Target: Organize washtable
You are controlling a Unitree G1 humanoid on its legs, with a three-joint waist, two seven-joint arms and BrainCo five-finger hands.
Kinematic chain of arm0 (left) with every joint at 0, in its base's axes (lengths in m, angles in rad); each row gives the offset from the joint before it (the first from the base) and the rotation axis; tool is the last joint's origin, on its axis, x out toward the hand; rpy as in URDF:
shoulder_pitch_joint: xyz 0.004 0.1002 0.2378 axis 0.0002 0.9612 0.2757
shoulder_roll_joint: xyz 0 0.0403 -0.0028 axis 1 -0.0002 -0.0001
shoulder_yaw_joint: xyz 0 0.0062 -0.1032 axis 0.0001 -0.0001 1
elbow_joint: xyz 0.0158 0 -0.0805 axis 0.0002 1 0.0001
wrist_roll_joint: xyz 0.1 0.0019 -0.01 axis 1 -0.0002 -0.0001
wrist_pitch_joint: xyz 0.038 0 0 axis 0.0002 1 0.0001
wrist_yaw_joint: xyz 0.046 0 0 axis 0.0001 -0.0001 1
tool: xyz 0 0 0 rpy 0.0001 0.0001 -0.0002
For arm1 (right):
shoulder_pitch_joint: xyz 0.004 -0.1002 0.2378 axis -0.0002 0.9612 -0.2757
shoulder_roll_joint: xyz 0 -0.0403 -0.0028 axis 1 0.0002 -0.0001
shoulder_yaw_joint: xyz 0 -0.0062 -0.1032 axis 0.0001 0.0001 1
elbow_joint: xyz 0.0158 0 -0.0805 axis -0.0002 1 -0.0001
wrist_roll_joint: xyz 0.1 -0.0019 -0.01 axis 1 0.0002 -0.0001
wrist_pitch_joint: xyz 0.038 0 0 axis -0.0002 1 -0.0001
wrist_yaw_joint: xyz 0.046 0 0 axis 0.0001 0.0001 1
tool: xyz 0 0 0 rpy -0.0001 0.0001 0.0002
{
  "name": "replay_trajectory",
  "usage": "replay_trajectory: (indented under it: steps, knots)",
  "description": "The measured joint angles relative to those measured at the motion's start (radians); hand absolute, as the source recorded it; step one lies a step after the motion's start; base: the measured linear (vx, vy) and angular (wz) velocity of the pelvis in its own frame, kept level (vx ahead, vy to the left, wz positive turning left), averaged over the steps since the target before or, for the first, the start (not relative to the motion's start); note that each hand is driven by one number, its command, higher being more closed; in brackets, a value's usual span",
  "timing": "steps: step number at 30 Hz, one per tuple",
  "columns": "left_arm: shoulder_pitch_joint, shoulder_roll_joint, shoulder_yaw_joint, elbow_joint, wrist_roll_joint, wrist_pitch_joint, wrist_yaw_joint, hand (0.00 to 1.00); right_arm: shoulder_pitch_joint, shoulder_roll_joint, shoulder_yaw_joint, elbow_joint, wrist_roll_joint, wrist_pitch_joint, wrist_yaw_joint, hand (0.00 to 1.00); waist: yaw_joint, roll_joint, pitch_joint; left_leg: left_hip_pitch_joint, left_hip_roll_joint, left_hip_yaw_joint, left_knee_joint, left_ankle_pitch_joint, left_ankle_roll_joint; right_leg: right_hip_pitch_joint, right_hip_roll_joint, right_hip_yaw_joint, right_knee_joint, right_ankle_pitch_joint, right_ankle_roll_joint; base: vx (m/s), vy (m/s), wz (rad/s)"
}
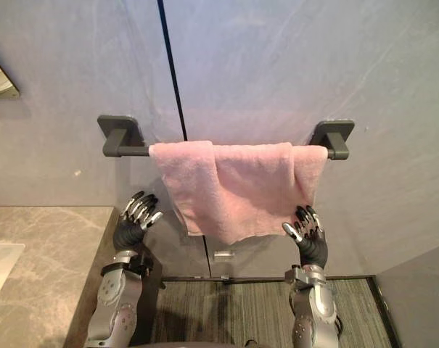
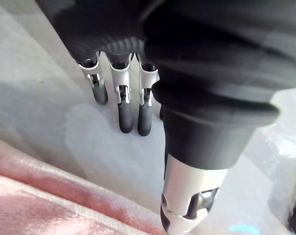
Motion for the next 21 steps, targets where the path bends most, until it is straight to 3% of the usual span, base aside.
replay_trajectory:
  steps: [6, 10, 16, 21]
  knots:
    - [0.083, -0.014, 0.007, 0.0, 0.006, 0.0, 0.001, 0.0, 0.106, 0.016, 0.031, -0.042, -0.053, -0.002, -0.005, 0.0, 0.002, 0.002, 0.001, 0.01, 0.01, 0.012, 0.0, -0.001, -0.001, 0.004, 0.001, 0.001, 0.007, -0.002, 0.0, 0.0, -0.001, -0.03]
    - [0.153, -0.028, 0.031, 0.021, 0.041, 0.0, 0.005, 0.0, 0.187, 0.023, 0.034, -0.043, -0.187, -0.002, -0.039, 0.0, 0.005, 0.003, 0.0, 0.029, 0.017, 0.029, 0.003, -0.007, -0.002, -0.004, 0.0, -0.001, 0.064, -0.037, 0.0, -0.04, -0.021, -0.01]
    - [0.197, -0.026, 0.051, 0.16, 0.105, 0.015, 0.001, 0.0, 0.264, 0.018, 0.052, -0.027, -0.279, -0.001, -0.069, 0.0, 0.014, 0.008, -0.016, 0.029, 0.024, 0.032, 0.019, -0.024, -0.006, -0.021, -0.003, -0.004, 0.117, -0.076, 0.0, -0.01, -0.01, 0.0]
    - [0.189, -0.029, 0.063, 0.268, 0.168, 0.024, -0.002, 0.0, 0.252, 0.015, 0.052, 0.096, -0.313, 0.001, -0.081, 0.0, 0.026, 0.009, -0.031, 0.028, 0.028, 0.039, 0.023, -0.025, -0.006, -0.031, -0.001, -0.005, 0.141, -0.091, -0.002, 0.02, -0.021, 0.0]
